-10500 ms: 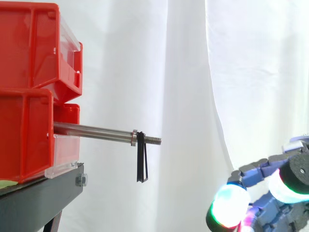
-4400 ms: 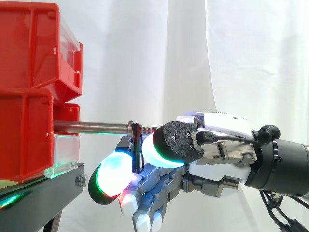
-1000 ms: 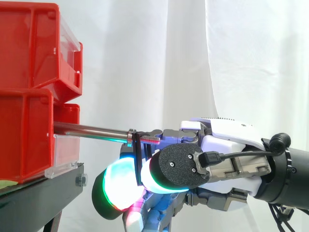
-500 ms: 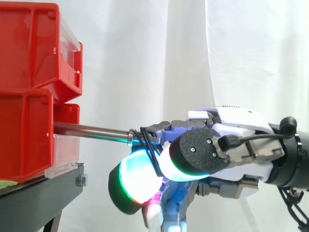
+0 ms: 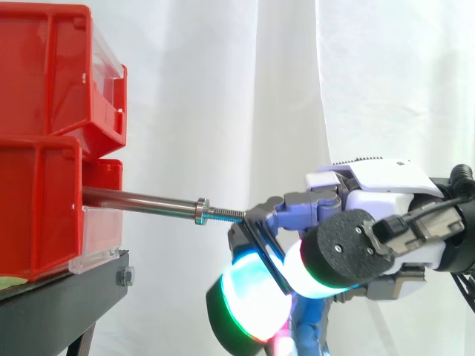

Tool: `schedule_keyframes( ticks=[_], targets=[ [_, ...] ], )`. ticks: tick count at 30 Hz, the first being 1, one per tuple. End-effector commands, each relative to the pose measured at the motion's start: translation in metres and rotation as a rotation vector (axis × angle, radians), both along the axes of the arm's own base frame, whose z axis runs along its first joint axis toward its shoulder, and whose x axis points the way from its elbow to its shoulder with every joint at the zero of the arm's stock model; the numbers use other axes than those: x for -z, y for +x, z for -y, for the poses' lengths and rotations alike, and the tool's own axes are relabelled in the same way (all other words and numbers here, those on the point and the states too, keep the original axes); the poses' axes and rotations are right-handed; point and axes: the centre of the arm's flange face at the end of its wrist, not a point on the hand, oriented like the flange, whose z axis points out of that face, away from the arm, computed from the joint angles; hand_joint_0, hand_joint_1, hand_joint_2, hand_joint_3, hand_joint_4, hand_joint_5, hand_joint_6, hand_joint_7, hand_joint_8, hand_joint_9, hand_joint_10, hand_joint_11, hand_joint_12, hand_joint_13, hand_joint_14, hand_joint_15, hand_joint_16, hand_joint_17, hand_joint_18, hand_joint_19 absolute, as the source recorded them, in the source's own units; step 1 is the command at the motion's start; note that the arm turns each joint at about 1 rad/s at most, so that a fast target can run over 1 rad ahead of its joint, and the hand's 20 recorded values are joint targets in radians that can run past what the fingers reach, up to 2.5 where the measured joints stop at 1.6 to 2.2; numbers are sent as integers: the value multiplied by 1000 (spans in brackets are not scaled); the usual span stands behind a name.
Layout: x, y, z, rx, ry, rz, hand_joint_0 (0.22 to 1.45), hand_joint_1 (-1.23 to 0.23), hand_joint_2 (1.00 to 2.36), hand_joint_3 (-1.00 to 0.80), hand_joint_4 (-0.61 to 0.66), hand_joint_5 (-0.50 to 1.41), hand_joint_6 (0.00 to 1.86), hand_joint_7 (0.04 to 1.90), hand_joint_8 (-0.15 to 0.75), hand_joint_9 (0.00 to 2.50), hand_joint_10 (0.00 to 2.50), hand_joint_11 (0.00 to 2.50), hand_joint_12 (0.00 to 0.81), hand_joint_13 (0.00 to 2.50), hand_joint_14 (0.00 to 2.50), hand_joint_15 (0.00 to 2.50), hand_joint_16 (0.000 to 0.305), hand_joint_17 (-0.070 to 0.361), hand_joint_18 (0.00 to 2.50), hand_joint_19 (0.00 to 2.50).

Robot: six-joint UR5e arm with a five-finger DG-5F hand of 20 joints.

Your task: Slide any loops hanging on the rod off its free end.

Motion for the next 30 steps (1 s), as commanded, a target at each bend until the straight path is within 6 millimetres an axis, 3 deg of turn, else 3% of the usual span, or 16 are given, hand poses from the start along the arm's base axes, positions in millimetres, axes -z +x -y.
schedule_keyframes(
  ticks=[1, 5, 18, 26, 30],
  targets=[
    [-1, -5, 1, -21, -7, -30, 592, -674, 1023, -199, 103, -208, 896, 942, 300, 956, 15, 442, 271, 1198, 15, 375, 44, 98, 1093, 512],
    [-14, -11, 3, -16, -9, -50, 595, -675, 1023, -209, 100, -208, 895, 935, 298, 954, 14, 444, 272, 1199, 15, 382, 44, 98, 1092, 503],
    [-29, -25, 4, -16, -15, -124, 604, -702, 1018, -277, 104, -208, 892, 922, 298, 957, 14, 441, 271, 1201, 14, 378, 43, 98, 1095, 505],
    [-63, -43, 8, 56, 61, -193, 614, -772, 1013, -349, 106, -206, 891, 926, 295, 957, 14, 454, 266, 1210, 14, 376, 43, 97, 1101, 496],
    [-62, -46, 8, 67, 79, -219, 625, -785, 1010, -390, 105, -205, 892, 918, 293, 958, 14, 449, 265, 1209, 16, 376, 43, 96, 1103, 496]
  ],
)
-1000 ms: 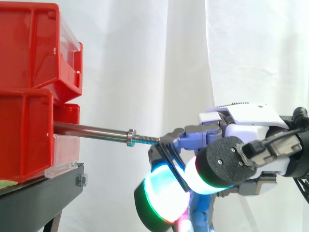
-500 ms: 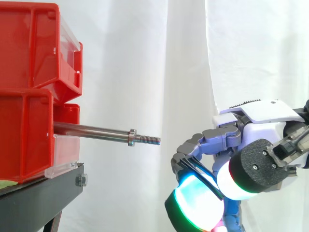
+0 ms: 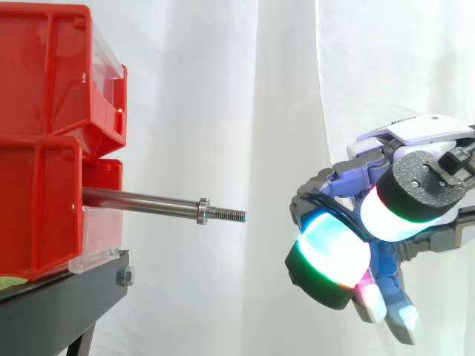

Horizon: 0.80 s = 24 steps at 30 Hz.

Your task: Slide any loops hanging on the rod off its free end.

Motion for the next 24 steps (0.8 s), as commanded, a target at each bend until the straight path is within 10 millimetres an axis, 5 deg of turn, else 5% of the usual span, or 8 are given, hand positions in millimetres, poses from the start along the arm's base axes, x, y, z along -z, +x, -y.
schedule_keyframes(
  ticks=[1, 24],
  targets=[
    [-1, -3, 0, 13, 17, -23, 627, -787, 1010, -397, 111, -206, 892, 925, 294, 959, 14, 448, 264, 1211, 14, 384, 42, 96, 1103, 495],
    [1, -7, -1, 48, 125, -71, 653, -856, 1000, -500, 132, -203, 891, 930, 285, 962, 14, 449, 257, 1213, 15, 373, 41, 93, 1117, 493]
  ],
)
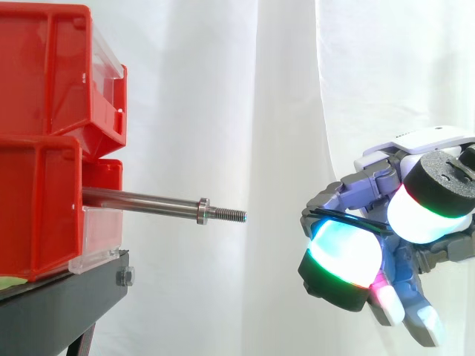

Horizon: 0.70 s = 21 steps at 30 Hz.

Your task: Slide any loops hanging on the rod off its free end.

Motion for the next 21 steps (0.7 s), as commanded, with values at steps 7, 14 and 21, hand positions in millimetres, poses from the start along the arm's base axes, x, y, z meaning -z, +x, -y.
schedule_keyframes(
  ticks=[7, 14, 21],
  targets=[
    [1, -2, 0, 4, 13, -15, 582, -796, 1000, -500, 138, -203, 886, 925, 288, 957, 16, 448, 264, 1205, 14, 376, 43, 96, 1113, 501],
    [1, -2, 1, 5, 13, -17, 550, -751, 1000, -500, 152, -200, 870, 901, 291, 963, 13, 441, 266, 1211, 14, 375, 44, 99, 1120, 502],
    [2, -2, 0, 2, 13, -18, 526, -724, 1000, -500, 166, -196, 861, 888, 299, 968, 14, 451, 270, 1212, 14, 379, 46, 103, 1129, 502]
  ],
)
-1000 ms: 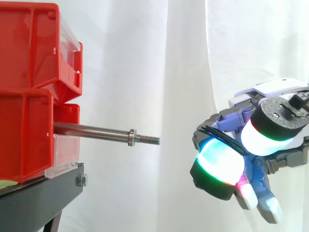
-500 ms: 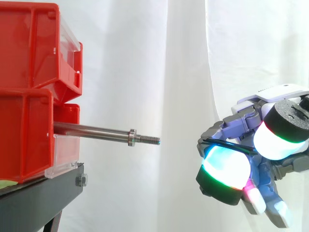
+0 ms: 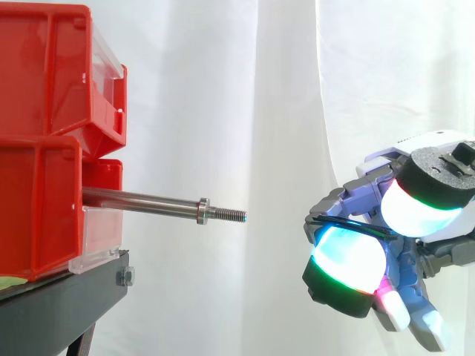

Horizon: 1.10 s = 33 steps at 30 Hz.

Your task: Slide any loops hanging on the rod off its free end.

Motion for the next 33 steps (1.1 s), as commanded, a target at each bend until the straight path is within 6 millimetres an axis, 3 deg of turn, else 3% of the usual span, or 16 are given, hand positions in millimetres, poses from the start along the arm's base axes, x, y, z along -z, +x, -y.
schedule_keyframes(
  ticks=[1, 7, 16, 24, 33],
  targets=[
    [0, 0, 0, 0, -2, 0, 524, -746, 1000, -500, 164, -195, 858, 898, 296, 968, 14, 448, 272, 1212, 14, 375, 46, 103, 1130, 501],
    [1, 0, 0, 1, 0, -1, 512, -796, 1000, -500, 157, -192, 845, 911, 294, 960, 14, 447, 274, 1209, 14, 381, 47, 105, 1131, 505],
    [0, -1, 1, 5, 11, -6, 606, -625, 1000, -500, 123, -181, 835, 960, 287, 991, 14, 451, 248, 1189, 14, 376, 43, 96, 1097, 529],
    [0, -1, 3, 12, 27, -10, 641, -718, 1008, -426, 40, -183, 867, 1000, 287, 987, 14, 452, 250, 1198, 14, 377, 42, 94, 1103, 530],
    [2, -3, 4, 13, 28, -27, 670, -781, 1004, -450, 30, -188, 880, 1000, 284, 978, 16, 455, 247, 1188, 14, 367, 42, 95, 1113, 506]
  ],
)
